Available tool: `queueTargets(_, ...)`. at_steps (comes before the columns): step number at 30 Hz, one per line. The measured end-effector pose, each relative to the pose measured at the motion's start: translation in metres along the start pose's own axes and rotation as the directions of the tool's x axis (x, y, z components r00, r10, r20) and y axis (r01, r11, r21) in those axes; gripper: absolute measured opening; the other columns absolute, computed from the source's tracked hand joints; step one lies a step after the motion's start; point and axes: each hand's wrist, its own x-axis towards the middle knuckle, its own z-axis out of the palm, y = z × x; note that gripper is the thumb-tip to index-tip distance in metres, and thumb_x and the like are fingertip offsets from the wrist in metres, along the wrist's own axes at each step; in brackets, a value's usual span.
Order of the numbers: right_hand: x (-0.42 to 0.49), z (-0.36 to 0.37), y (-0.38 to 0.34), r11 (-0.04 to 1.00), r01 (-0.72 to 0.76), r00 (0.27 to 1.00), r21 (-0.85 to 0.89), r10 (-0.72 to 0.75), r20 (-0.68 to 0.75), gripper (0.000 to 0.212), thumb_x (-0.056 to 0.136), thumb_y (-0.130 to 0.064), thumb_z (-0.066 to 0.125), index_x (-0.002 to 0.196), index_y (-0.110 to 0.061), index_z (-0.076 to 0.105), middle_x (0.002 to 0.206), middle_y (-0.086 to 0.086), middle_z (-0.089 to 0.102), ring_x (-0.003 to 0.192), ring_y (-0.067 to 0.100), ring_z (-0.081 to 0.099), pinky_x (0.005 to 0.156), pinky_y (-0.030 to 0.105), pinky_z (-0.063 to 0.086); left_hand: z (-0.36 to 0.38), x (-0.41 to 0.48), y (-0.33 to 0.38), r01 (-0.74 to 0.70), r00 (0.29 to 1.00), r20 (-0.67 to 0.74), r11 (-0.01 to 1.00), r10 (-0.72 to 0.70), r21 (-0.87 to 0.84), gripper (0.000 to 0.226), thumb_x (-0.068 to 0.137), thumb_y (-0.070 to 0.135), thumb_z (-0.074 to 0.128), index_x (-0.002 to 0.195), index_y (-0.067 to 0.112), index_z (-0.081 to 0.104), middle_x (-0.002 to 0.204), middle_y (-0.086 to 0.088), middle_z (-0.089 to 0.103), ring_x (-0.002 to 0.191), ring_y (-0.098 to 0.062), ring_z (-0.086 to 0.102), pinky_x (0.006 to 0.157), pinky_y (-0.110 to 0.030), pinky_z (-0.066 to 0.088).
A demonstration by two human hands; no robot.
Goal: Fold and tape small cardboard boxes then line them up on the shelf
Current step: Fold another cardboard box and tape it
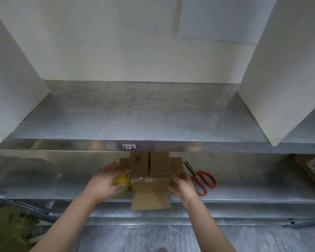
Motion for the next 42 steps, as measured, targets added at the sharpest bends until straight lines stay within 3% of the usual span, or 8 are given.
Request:
queueTargets(4,-0.017,0.006,0.011,0.788,0.306,0.907,-0.534,-0.412,-0.088,0.011,0.094,-0.017,0.062,0.104,-0.02,0.064,0.098,-0.004,0.067,0.103,0.022,0.065,0.079,0.026,0.049,0.001,0.0,0.005,0.018,1.0,0.008,0.997,-0.019,0.075,0.053,0.089,0.044,0.06,0.135,0.059,0.04,0.107,0.011,0.043,0.102,-0.011,0.046,0.079,-0.024,0.034)
queueTargets(10,-0.027,-0.006,0.018,0.52,0.438,0.854,-0.733,-0.495,0.159,0.056,0.095,-0.028,0.059,0.147,-0.024,0.041,0.143,-0.005,0.051,0.133,0.014,0.046,0.104,0.02,0.036,-0.002,-0.002,0.012,0.045,0.999,-0.002,0.991,-0.046,0.129,0.055,0.089,0.049,0.058,0.137,0.059,0.036,0.112,0.008,0.043,0.107,-0.014,0.049,0.082,-0.025,0.036)
queueTargets(14,-0.018,0.01,-0.005,0.653,0.399,0.909,-0.644,-0.373,0.185,0.067,0.093,-0.053,0.055,0.151,-0.041,0.024,0.148,-0.007,0.045,0.132,0.018,0.048,0.098,0.022,0.04,-0.003,-0.005,0.016,0.106,0.994,-0.009,0.991,-0.105,0.082,0.067,0.083,0.051,0.066,0.142,0.043,0.037,0.129,0.001,0.049,0.119,-0.021,0.051,0.091,-0.027,0.04)
queueTargets(18,-0.008,0.022,0.0,0.721,0.345,0.935,-0.6,-0.317,0.157,0.067,0.093,-0.047,0.058,0.149,-0.05,0.022,0.145,-0.002,0.05,0.127,0.021,0.054,0.091,0.023,0.047,-0.008,-0.012,0.009,0.18,0.983,0.051,0.976,-0.175,-0.12,0.07,0.073,0.047,0.079,0.129,0.021,0.045,0.124,-0.002,0.057,0.109,-0.018,0.054,0.081,-0.022,0.038)
queueTargets(22,0.001,0.021,0.003,0.77,0.34,0.939,-0.54,-0.306,0.156,0.065,0.093,-0.039,0.061,0.147,-0.051,0.027,0.143,-0.002,0.053,0.125,0.021,0.055,0.099,0.027,0.045,-0.018,-0.023,0.002,0.108,0.993,0.063,0.98,-0.099,-0.168,0.061,0.073,0.046,0.08,0.124,0.023,0.054,0.12,0.002,0.063,0.104,-0.012,0.057,0.076,-0.016,0.035)
queueTargets(32,0.018,0.024,0.012,0.844,0.288,0.958,-0.453,-0.261,0.122,0.064,0.094,-0.027,0.063,0.144,-0.053,0.031,0.132,-0.003,0.061,0.071,0.001,0.045,0.066,0.021,0.038,-0.047,-0.016,0.001,0.062,0.996,0.066,0.994,-0.056,-0.094,0.064,0.07,0.059,0.075,0.126,0.036,0.054,0.125,0.008,0.06,0.106,-0.011,0.055,0.081,-0.019,0.039)
queueTargets(39,0.029,0.02,0.018,0.861,0.289,0.957,-0.418,-0.255,0.136,0.065,0.094,-0.02,0.063,0.147,-0.045,0.035,0.09,-0.021,0.053,0.067,-0.008,0.04,0.062,0.013,0.035,-0.009,-0.013,-0.026,0.083,0.993,0.078,0.996,-0.083,-0.008,0.057,0.075,0.046,0.074,0.125,0.027,0.056,0.129,0.003,0.055,0.115,-0.019,0.055,0.09,-0.025,0.044)
queueTargets(42,0.023,0.024,0.016,0.857,0.307,0.952,-0.415,-0.274,0.138,0.065,0.094,-0.021,0.062,0.148,-0.043,0.034,0.104,-0.015,0.06,0.076,-0.003,0.047,0.071,0.016,0.04,0.002,-0.006,-0.025,0.093,0.992,0.079,0.995,-0.095,0.019,0.044,0.077,0.043,0.071,0.115,0.022,0.06,0.125,0.001,0.051,0.108,-0.023,0.058,0.084,-0.031,0.049)
